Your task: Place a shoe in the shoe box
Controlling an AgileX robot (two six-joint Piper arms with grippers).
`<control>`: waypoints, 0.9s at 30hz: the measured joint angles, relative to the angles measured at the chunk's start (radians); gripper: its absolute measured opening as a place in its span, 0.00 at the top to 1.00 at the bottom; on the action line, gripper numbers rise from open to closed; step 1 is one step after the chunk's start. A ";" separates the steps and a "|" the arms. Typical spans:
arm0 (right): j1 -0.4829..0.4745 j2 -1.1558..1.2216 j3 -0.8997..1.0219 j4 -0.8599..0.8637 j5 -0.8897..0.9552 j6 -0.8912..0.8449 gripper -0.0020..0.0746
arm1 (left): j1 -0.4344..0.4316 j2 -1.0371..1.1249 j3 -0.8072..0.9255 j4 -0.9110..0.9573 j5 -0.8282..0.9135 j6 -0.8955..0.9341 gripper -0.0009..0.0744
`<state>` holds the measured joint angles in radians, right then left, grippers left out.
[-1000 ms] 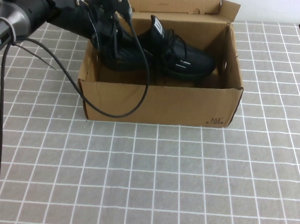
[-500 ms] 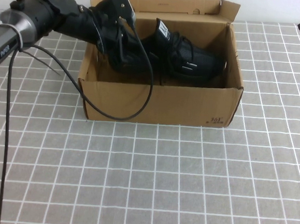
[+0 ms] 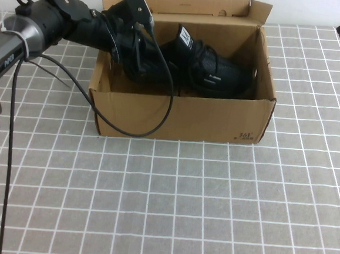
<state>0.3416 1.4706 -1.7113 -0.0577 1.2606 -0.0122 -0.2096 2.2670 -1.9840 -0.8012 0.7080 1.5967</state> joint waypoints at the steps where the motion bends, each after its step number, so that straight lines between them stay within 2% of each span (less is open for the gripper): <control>1: 0.000 0.000 0.000 0.000 0.000 0.000 0.99 | 0.000 0.000 0.000 -0.008 -0.002 0.002 0.85; 8: 0.000 0.000 0.000 0.024 0.000 -0.009 0.99 | 0.000 -0.009 -0.004 -0.095 -0.026 0.002 0.49; 11: 0.000 0.000 0.000 0.040 0.000 -0.012 0.99 | 0.000 -0.033 -0.004 -0.106 -0.022 0.002 0.43; 18: 0.000 0.000 0.000 0.046 0.000 -0.014 0.99 | 0.001 -0.158 -0.004 -0.111 0.013 -0.013 0.40; 22: 0.000 0.000 0.000 0.042 0.000 -0.027 0.99 | 0.001 -0.247 -0.004 -0.111 0.042 -0.121 0.41; 27: 0.000 0.000 0.000 0.035 0.000 -0.041 0.99 | 0.001 -0.354 -0.004 -0.111 0.064 -0.309 0.52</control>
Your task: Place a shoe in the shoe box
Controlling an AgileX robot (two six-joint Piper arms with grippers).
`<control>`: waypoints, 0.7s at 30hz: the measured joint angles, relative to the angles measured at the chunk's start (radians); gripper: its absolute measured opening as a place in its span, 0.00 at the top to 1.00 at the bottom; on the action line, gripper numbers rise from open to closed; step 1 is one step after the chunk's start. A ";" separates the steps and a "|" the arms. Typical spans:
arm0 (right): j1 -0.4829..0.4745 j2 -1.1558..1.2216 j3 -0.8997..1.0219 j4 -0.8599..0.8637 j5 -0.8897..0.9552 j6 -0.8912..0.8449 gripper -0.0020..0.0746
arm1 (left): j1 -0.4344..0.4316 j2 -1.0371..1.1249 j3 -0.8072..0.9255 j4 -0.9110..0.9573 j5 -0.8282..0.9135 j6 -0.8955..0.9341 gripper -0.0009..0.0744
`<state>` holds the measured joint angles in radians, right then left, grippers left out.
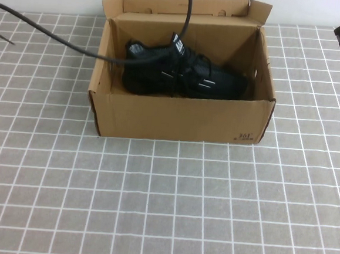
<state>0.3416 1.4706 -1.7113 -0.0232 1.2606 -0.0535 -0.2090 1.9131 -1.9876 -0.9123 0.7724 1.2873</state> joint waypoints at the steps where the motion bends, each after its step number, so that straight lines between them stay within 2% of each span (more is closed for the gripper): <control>1: 0.000 0.000 0.000 0.003 0.000 0.000 0.99 | 0.000 -0.018 0.000 0.000 0.007 -0.023 0.56; 7: 0.000 0.000 0.000 0.012 0.000 -0.004 0.99 | 0.000 -0.089 0.000 0.064 0.066 -0.093 0.89; 9: 0.000 0.000 0.000 0.012 0.000 -0.004 0.99 | 0.000 -0.108 0.000 0.110 0.091 -0.113 0.95; 16: 0.000 -0.056 0.000 0.080 0.000 -0.006 0.99 | 0.000 -0.177 0.000 0.240 0.136 -0.194 0.99; 21: 0.000 -0.159 0.002 0.171 0.000 -0.020 0.99 | 0.000 -0.226 0.000 0.345 0.161 -0.346 0.99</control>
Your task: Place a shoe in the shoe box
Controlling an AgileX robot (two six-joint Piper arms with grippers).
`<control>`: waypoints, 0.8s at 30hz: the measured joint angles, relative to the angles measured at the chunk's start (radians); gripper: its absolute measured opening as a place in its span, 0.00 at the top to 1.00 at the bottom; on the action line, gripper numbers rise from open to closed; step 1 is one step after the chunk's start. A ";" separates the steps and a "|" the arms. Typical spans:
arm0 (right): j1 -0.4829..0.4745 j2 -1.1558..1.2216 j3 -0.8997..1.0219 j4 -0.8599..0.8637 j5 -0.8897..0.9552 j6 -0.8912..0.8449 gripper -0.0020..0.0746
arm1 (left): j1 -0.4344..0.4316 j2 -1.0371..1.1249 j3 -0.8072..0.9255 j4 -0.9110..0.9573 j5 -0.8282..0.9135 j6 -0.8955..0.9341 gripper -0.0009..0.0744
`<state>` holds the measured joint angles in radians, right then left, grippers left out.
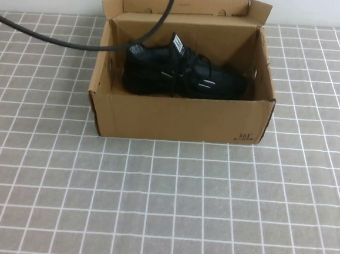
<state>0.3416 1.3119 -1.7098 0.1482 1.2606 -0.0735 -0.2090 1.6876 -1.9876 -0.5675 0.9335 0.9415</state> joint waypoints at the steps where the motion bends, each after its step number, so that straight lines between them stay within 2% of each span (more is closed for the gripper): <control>1: 0.000 -0.024 0.000 0.008 0.000 0.000 0.99 | 0.000 -0.009 0.000 0.027 0.007 -0.040 0.99; 6: 0.000 -0.168 0.075 0.021 0.000 0.004 0.99 | 0.000 -0.083 0.015 0.148 0.045 -0.214 0.99; 10: 0.000 -0.325 0.203 0.028 0.004 0.011 0.99 | 0.000 -0.224 0.115 0.174 0.060 -0.254 0.99; 19: 0.000 -0.667 0.469 0.028 0.016 0.014 0.99 | 0.000 -0.731 0.593 0.172 -0.095 -0.275 0.99; 24: 0.000 -0.830 0.584 0.028 0.016 0.014 0.99 | 0.000 -1.042 0.953 0.154 -0.313 -0.277 0.99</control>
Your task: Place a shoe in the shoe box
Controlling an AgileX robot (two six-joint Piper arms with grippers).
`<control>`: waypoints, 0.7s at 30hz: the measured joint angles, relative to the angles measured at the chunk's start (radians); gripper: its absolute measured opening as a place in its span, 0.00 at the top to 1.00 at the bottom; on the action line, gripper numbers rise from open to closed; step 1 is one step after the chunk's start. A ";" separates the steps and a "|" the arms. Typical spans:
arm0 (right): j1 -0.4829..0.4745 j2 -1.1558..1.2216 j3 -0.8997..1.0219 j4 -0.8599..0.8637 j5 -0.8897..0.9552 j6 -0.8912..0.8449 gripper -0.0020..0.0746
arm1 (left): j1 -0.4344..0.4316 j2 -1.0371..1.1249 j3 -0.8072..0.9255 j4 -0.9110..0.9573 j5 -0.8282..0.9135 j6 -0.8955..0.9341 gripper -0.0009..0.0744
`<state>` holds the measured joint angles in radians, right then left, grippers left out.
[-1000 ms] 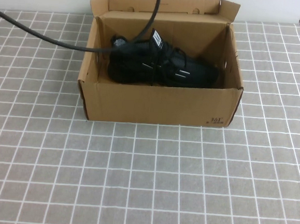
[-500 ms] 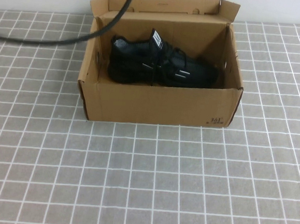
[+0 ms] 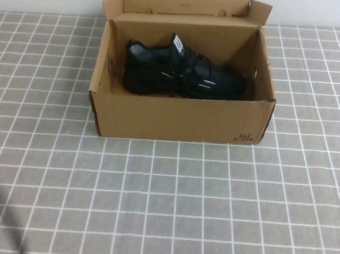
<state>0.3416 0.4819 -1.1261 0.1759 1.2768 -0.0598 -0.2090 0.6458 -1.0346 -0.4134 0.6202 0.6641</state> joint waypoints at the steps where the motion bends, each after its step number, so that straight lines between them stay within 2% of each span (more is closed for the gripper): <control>1: 0.000 -0.034 0.025 0.000 -0.010 0.000 0.99 | 0.000 -0.051 0.055 0.000 -0.038 -0.002 0.99; 4: 0.000 -0.132 0.105 0.000 -0.086 0.000 0.99 | 0.000 -0.215 0.236 -0.002 -0.161 -0.008 0.99; 9: 0.000 -0.283 0.243 0.000 -0.358 0.000 0.99 | 0.000 -0.375 0.496 -0.006 -0.354 -0.010 0.99; 16: 0.000 -0.324 0.465 0.004 -0.685 0.000 0.99 | 0.000 -0.419 0.771 -0.050 -0.562 -0.015 0.99; 21: 0.000 -0.308 0.621 0.014 -0.819 0.000 0.99 | 0.000 -0.411 0.945 -0.241 -0.713 -0.018 0.99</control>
<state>0.3416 0.1743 -0.5054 0.1904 0.4582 -0.0598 -0.2090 0.2348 -0.0900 -0.6547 -0.0926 0.6459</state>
